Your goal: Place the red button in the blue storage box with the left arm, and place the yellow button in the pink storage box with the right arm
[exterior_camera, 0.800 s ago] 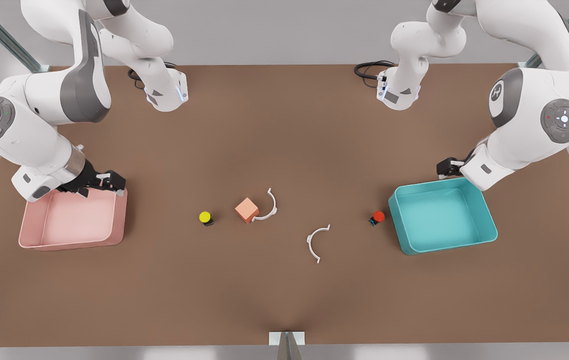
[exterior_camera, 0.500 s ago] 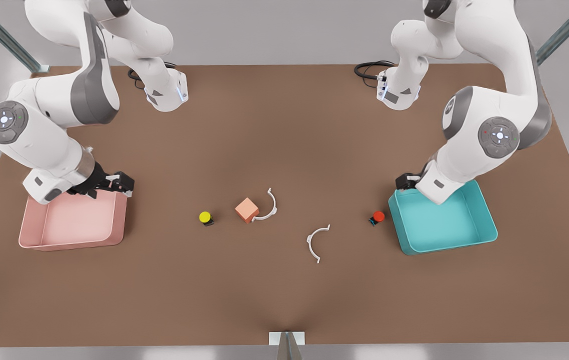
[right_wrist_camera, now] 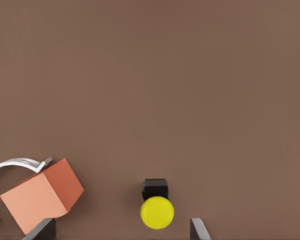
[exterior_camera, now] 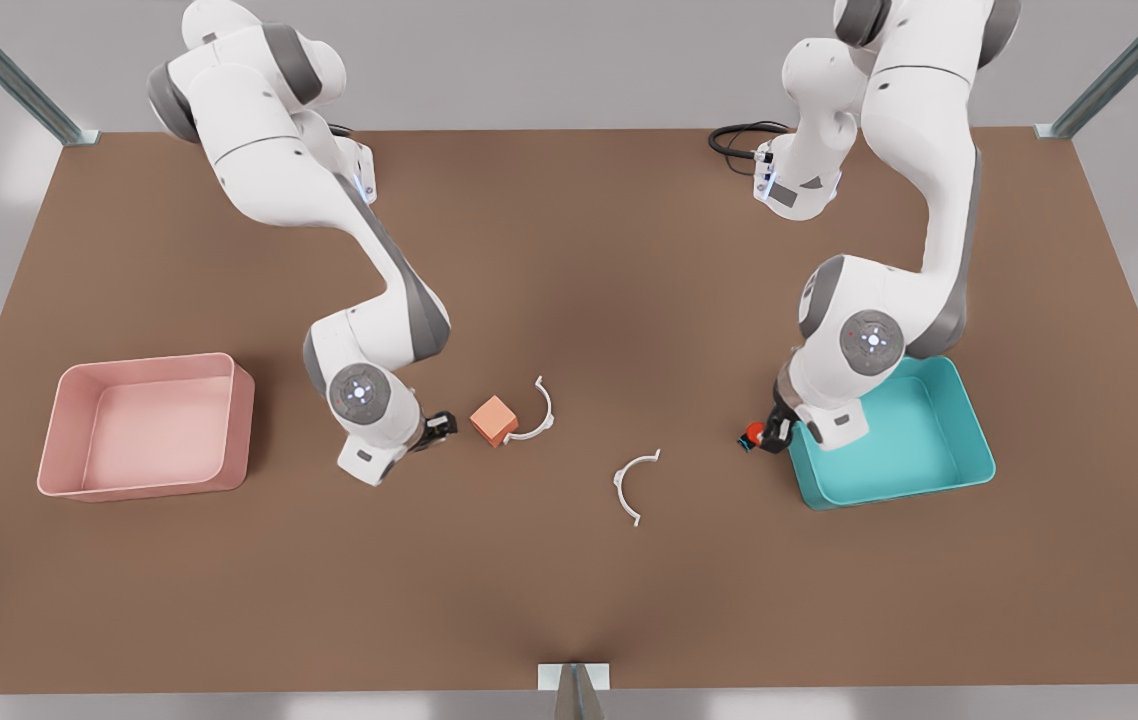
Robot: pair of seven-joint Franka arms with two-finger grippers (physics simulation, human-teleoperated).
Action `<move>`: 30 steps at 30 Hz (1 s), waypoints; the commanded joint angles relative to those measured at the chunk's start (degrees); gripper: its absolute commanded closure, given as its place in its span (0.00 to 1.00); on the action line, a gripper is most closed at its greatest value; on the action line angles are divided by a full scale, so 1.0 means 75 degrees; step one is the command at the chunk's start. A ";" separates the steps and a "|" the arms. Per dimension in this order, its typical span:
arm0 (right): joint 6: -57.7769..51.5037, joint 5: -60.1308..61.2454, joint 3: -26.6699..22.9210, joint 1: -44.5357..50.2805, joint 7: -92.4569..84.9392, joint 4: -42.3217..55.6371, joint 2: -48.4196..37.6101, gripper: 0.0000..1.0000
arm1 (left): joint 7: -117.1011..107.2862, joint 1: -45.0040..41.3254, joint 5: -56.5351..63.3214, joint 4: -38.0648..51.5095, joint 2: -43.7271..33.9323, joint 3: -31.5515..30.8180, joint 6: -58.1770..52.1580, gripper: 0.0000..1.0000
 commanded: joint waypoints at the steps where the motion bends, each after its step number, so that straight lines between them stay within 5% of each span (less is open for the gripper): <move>1: 0.0711 -0.0018 0.0040 -0.0006 0.1059 -0.0246 -0.0025 0.00 | -0.8286 -0.0065 0.0010 -0.0101 0.0040 -0.0007 0.0780 0.00; 11: 0.2024 -0.0006 0.0063 -0.0299 0.1059 -0.2039 -0.0377 0.00 | -0.8228 -0.0170 0.0221 -0.0206 0.0684 0.0004 0.1295 0.00; 30: 0.3161 -0.0006 0.0063 -0.0592 0.0977 -0.2778 -0.0013 0.00 | -0.7970 -0.0299 0.0573 -0.0628 0.1575 0.0004 0.2385 0.00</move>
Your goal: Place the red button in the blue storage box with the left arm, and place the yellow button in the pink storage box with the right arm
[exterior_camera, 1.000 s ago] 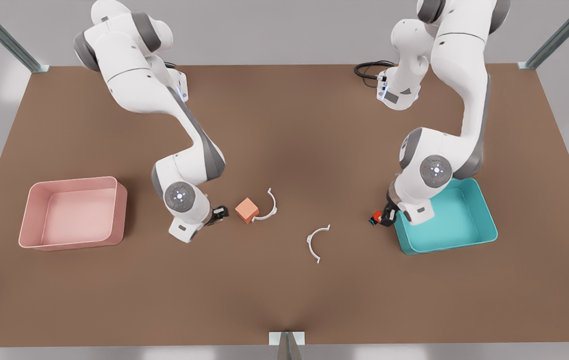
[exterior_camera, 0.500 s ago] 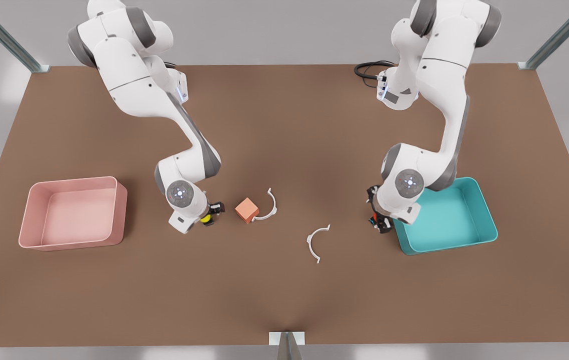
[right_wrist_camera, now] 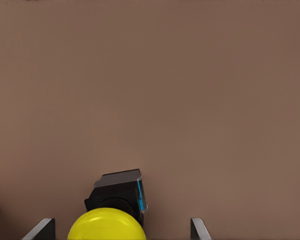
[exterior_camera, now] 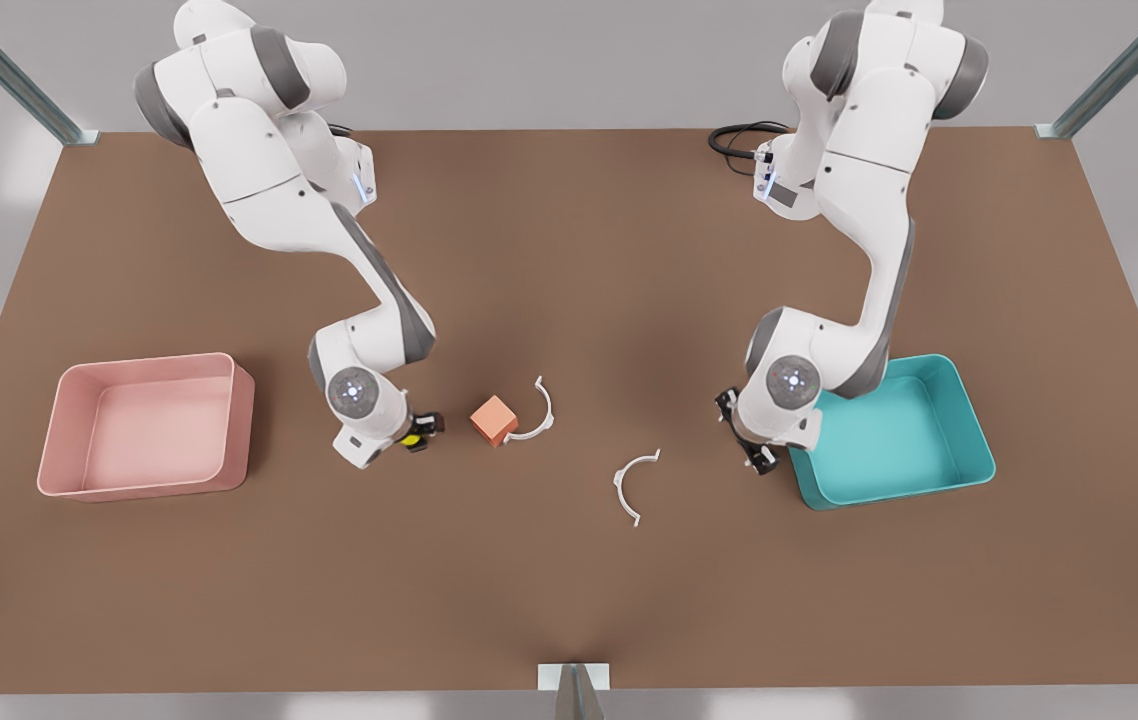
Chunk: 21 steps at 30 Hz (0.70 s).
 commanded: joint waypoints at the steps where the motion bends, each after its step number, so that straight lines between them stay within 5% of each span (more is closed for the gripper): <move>1: 0.0333 0.0011 0.0001 -0.0012 0.0123 -0.0034 -0.0008 0.00 | -0.1311 -0.0001 0.0030 -0.0006 0.0061 0.0012 0.0131 0.00; 10: 0.0673 0.0011 0.0001 0.0035 0.0158 -0.0303 0.0074 0.03 | -0.0631 0.0280 0.0030 -0.0030 0.0190 0.0106 0.0213 0.00; 17: 0.0755 0.0011 0.0001 0.0035 0.0123 -0.0315 0.0074 0.55 | -0.0631 0.0234 0.0018 -0.0463 0.0166 0.0106 0.0190 0.00; 18: 0.0755 0.0011 0.0001 0.0035 0.0123 -0.0303 0.0074 0.55 | -0.0631 0.0234 0.0018 -0.0463 0.0166 0.0106 0.0190 0.00; 19: 0.0743 0.0011 0.0001 0.0035 0.0123 -0.0291 0.0074 0.55 | -0.0643 0.0222 0.0018 -0.0463 0.0166 0.0106 0.0190 0.15; 20: 0.0743 0.0011 0.0001 0.0035 0.0123 -0.0291 0.0063 0.57 | -0.0631 0.0198 0.0018 -0.0463 0.0154 0.0106 0.0190 0.45; 21: 0.0743 0.0011 0.0001 0.0035 0.0111 -0.0280 0.0063 0.58 | -0.0631 0.0128 0.0018 -0.0463 0.0155 0.0106 0.0190 0.47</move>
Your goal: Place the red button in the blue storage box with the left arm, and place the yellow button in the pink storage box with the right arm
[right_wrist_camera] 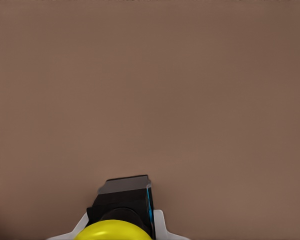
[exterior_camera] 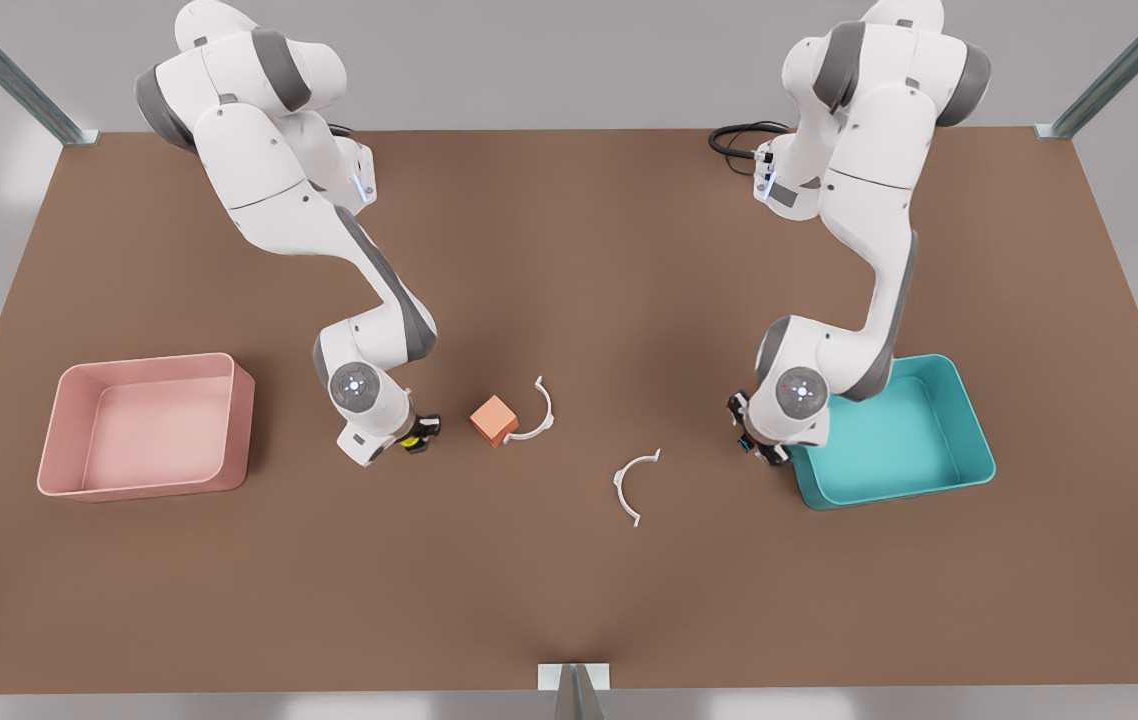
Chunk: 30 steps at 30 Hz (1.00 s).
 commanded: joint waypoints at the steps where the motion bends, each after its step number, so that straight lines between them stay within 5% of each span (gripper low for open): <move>1: -0.0002 -0.0072 -0.0001 -0.0008 0.0094 0.0031 -0.0021 0.58 | -0.0161 -0.0032 0.0011 0.0001 -0.0004 0.0000 0.0001 0.48; 11: -0.0119 -0.0072 0.0151 -0.0031 0.0152 0.0125 -0.0665 0.58 | -0.0149 -0.0043 0.0023 0.0013 -0.0016 0.0000 0.0001 0.62; 30: -0.1561 -0.0119 -0.0294 -0.0980 -0.2285 0.2211 -0.0302 0.58 | -0.0149 -0.0547 0.0410 0.0622 -0.1188 -0.0023 -0.2096 0.68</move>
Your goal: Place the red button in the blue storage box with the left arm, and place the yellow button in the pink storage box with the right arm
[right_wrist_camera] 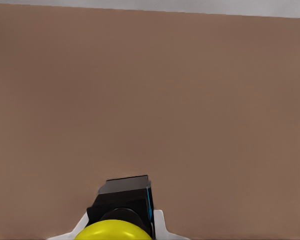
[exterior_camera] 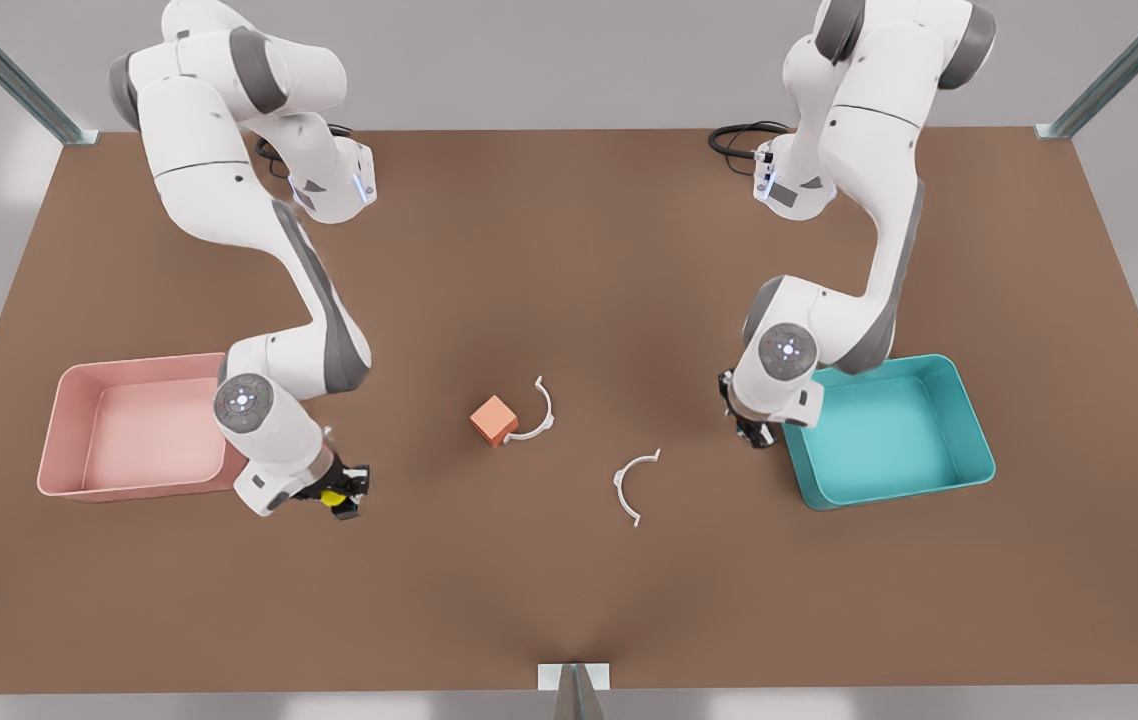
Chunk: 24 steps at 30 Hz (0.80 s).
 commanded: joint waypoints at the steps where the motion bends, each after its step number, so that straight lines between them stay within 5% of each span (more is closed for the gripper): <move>1: -0.0788 -0.0100 0.0029 -0.0259 -0.1450 -0.0189 -0.0204 0.58 | -0.0258 0.0001 0.0139 0.0265 -0.0035 0.0001 -0.0953 0.68; 6: -0.0671 -0.0112 0.0099 -0.1103 -0.2047 -0.1901 -0.1435 0.58 | 0.0984 0.0669 0.0150 0.1097 0.0164 0.0048 -0.1223 0.68; 11: -0.0706 -0.0100 0.0111 -0.2415 -0.3652 -0.2253 -0.1564 0.58 | 0.2718 0.1700 0.0174 0.1766 0.0750 0.0048 -0.1211 0.65; 12: -0.0707 -0.0100 0.0111 -0.2638 -0.3980 -0.2276 -0.1564 0.58 | 0.2848 0.1771 0.0162 0.1777 0.0820 0.0048 -0.1211 0.53; 13: -0.0765 -0.0100 0.0111 -0.2872 -0.4426 -0.2276 -0.1575 0.58 | 0.2824 0.1759 0.0139 0.1778 0.0879 0.0048 -0.1211 0.00; 18: -0.0929 -0.0100 0.0111 -0.3845 -0.5621 -0.2545 -0.1341 0.57 | 0.3643 0.1654 0.0162 0.1824 0.0774 0.0001 -0.1972 0.00; 21: -0.0484 -0.0100 0.0111 -0.4044 -0.5762 -0.2628 -0.0767 0.56 | 0.6876 0.1478 0.0115 0.3148 0.0528 -0.0198 -0.3812 0.00; 22: -0.0379 -0.0089 0.0111 -0.4068 -0.5786 -0.2616 -0.0603 0.20 | 0.9453 0.1490 0.0080 0.3160 0.0013 -0.0386 -0.3965 0.00; 23: -0.0355 -0.0077 0.0111 -0.4091 -0.5774 -0.2604 -0.0568 0.00 | 1.2133 0.1478 0.0104 0.3288 -0.0233 -0.0421 -0.4444 0.00; 24: -0.0355 -0.0077 0.0111 -0.4091 -0.5762 -0.2593 -0.0568 0.00 | 1.4396 0.1501 0.0104 0.3605 -0.0479 -0.0409 -0.4797 0.00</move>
